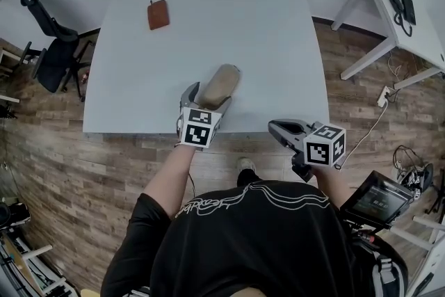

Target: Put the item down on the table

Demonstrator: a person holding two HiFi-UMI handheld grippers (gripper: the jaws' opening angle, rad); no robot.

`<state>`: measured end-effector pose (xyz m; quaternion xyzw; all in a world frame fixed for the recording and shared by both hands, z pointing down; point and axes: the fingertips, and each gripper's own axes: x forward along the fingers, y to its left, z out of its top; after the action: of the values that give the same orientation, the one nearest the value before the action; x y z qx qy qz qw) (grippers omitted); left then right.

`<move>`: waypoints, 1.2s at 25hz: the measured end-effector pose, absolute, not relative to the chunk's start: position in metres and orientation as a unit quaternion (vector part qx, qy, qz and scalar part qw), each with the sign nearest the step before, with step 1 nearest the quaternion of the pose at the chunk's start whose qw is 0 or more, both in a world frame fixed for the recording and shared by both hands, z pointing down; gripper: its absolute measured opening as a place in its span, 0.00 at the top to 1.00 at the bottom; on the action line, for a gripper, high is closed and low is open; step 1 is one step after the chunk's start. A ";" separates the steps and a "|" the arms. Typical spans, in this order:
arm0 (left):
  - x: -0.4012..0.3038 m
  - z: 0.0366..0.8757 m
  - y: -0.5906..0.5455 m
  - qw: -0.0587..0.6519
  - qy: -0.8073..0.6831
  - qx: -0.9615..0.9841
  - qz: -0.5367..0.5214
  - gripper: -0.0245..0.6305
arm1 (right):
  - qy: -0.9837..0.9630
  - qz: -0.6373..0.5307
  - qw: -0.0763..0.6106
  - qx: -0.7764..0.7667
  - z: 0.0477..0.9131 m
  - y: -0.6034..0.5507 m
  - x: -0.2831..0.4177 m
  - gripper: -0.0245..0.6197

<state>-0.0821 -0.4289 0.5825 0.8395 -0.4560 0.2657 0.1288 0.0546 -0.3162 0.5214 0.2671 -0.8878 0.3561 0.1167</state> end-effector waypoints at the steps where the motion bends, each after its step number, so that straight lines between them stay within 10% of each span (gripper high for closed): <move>1: -0.082 0.575 -0.427 0.137 -0.454 0.843 0.255 0.32 | -0.889 0.354 0.119 0.266 0.520 -0.317 0.054 0.95; 11: -0.043 0.495 -0.365 0.221 -0.343 0.900 0.155 0.51 | -0.910 0.288 0.128 0.270 0.490 -0.332 0.049 0.95; 18: -0.048 0.441 -0.256 0.195 -0.303 0.924 0.125 0.95 | -0.933 0.236 0.110 0.249 0.444 -0.250 0.008 0.95; 30: -0.079 0.396 -0.125 0.168 -0.298 0.934 0.097 0.95 | -0.947 0.193 0.096 0.237 0.394 -0.124 -0.031 0.95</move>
<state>-0.0785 -0.1251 0.3964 0.9345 -0.2983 0.0973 0.1682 -0.0306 -0.1239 0.3942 0.2373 -0.9473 0.1925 0.0963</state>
